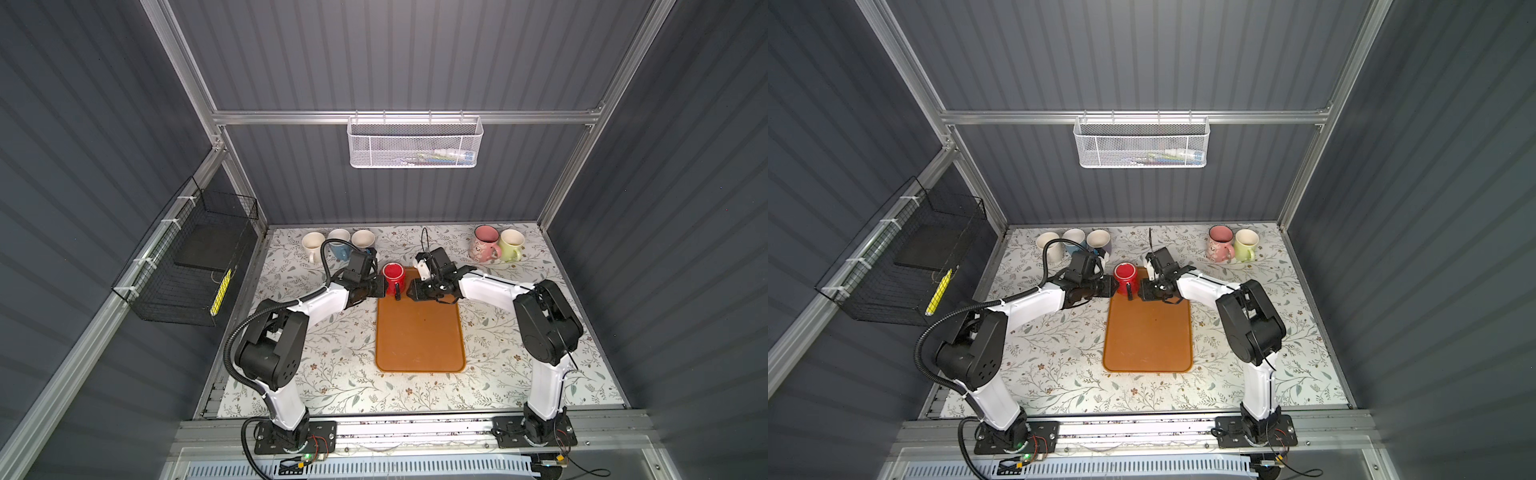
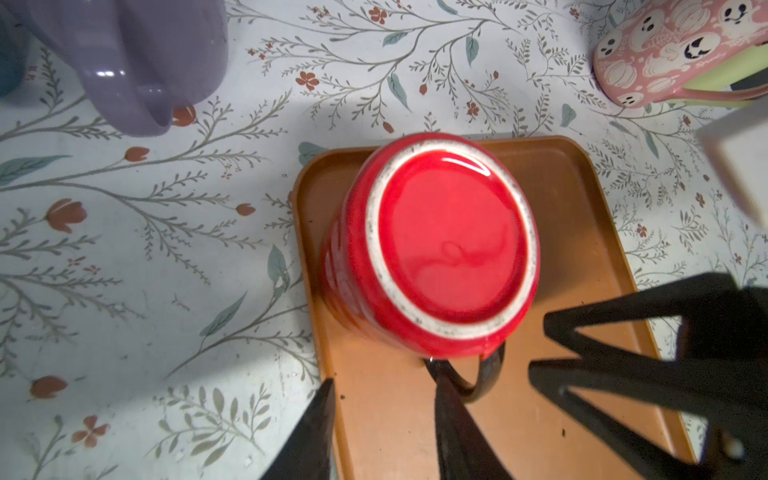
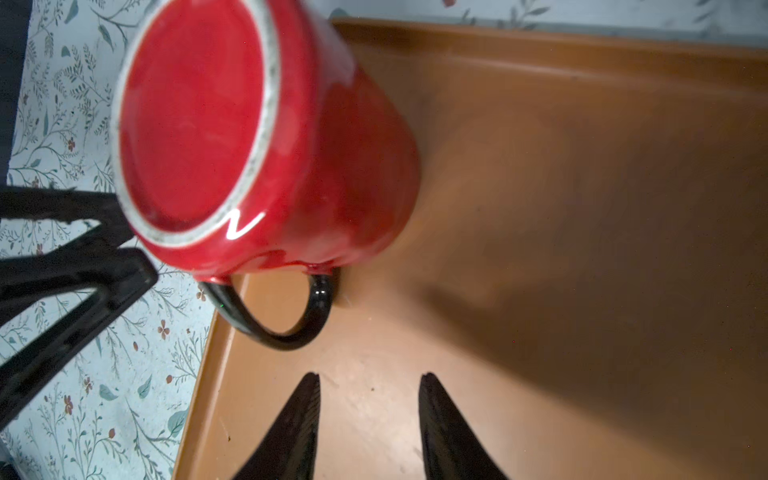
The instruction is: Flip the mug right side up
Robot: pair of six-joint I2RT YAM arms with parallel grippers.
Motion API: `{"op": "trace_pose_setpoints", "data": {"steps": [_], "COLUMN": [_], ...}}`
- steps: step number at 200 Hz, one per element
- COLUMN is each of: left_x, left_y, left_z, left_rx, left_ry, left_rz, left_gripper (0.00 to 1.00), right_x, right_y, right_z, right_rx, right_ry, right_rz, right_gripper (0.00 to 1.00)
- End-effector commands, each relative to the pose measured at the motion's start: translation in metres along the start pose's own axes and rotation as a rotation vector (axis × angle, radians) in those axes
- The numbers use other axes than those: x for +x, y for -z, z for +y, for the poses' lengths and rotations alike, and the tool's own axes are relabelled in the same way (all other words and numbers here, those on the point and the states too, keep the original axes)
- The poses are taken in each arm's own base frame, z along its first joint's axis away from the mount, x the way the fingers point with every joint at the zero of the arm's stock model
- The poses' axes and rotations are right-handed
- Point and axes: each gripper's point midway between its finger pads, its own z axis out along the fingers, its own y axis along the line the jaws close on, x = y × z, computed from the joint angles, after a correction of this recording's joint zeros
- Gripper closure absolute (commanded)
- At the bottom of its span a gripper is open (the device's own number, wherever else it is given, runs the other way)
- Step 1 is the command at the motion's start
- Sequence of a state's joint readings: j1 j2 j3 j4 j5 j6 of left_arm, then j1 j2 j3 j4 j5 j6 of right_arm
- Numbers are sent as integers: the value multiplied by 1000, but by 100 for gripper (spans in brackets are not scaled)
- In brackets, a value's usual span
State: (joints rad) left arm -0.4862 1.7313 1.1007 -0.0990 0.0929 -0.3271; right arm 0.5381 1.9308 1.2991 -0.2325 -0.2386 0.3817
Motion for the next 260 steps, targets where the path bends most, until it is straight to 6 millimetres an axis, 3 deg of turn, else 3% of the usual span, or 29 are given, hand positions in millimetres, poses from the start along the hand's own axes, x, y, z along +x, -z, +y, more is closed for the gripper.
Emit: {"op": "trace_pose_setpoints", "data": {"steps": [1, 37, 83, 137, 174, 181, 228, 260], "left_x": [-5, 7, 14, 15, 23, 11, 10, 19], "left_y": [30, 44, 29, 12, 0, 1, -4, -11], "left_z": [-10, -39, -69, -53, -53, -59, -56, -54], "left_rx": [-24, -62, 4, -160, -180, -168, -219, -261], "left_ry": [59, 59, 107, 187, 194, 196, 185, 182], "left_rz": [7, 31, 80, 143, 178, 156, 155, 179], "left_gripper": [56, 52, 47, 48, 46, 46, 45, 44], "right_x": [-11, -17, -11, 2, 3, 3, 2, 3], "right_y": [17, 28, 34, 40, 41, 42, 41, 42], "right_z": [-16, -32, -36, -48, -52, -53, -58, -61], "right_rx": [13, 36, 42, 72, 79, 81, 83, 82], "right_ry": [-20, -27, -31, -38, -41, -42, -50, -62], "right_rz": [-39, -63, -69, -70, -74, -77, -85, -94], "right_gripper": [58, 57, 54, 53, 53, 53, 50, 48]}}
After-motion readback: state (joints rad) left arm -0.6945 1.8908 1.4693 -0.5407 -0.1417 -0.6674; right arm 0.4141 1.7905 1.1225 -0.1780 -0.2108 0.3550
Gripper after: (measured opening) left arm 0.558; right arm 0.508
